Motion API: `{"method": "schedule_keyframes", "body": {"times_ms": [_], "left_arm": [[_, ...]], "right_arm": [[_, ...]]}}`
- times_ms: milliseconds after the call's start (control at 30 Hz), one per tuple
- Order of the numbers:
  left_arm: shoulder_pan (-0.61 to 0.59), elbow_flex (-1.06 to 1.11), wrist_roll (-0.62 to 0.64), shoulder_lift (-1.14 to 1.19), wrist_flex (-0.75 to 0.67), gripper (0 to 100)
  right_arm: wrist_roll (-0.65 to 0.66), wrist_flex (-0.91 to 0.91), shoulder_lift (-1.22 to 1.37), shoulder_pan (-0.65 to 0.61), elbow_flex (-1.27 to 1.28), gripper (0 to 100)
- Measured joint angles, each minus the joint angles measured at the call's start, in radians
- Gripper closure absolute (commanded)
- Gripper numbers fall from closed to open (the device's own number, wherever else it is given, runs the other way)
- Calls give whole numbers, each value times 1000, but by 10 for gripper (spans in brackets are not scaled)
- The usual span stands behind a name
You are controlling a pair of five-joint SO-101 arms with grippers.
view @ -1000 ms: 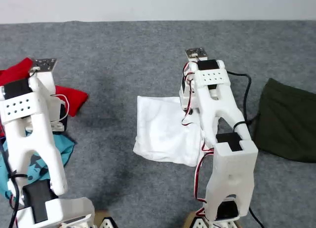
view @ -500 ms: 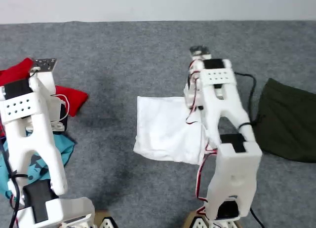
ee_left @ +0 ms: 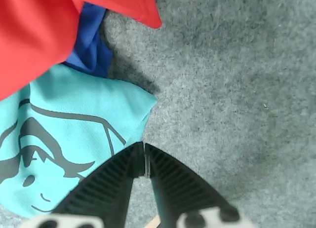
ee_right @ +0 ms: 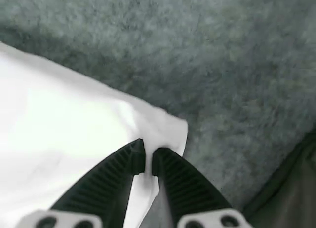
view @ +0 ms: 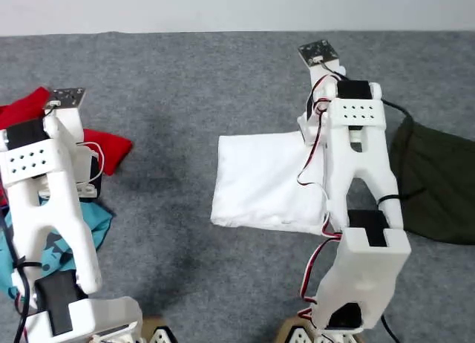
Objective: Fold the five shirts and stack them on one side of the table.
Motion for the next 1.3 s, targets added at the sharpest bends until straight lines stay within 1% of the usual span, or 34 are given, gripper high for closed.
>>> {"method": "schedule_keyframes", "body": {"times_ms": [167,233,300,400,500,567,733,800,867,900,967,1033,1100,1300], "left_arm": [[0,0,0,0,0,994],[0,0,0,0,0,994],[0,0,0,0,0,994],[0,0,0,0,0,994],[0,0,0,0,0,994],[0,0,0,0,0,994],[0,0,0,-48,0,994],[0,0,0,-100,0,994],[0,3,0,-164,0,994],[0,12,0,-199,0,994],[0,38,0,-273,0,994],[0,81,0,-350,0,994],[0,137,0,-422,0,994],[-2,292,0,-589,2,994]], "right_arm": [[8,-43,63,2,0,979],[8,-43,69,3,0,942],[8,-38,69,5,-6,880],[8,15,69,5,-61,814],[0,64,68,5,-118,801],[-32,98,51,5,-144,795],[-64,236,-20,-71,-192,812],[-66,313,-31,-118,-195,874],[-66,388,-32,-163,-195,968],[-66,413,-32,-181,-195,998],[-69,430,-34,-210,-189,969],[-71,430,-34,-232,-147,991],[-71,430,-34,-261,-98,987],[-71,430,-34,-416,-11,988]]}}
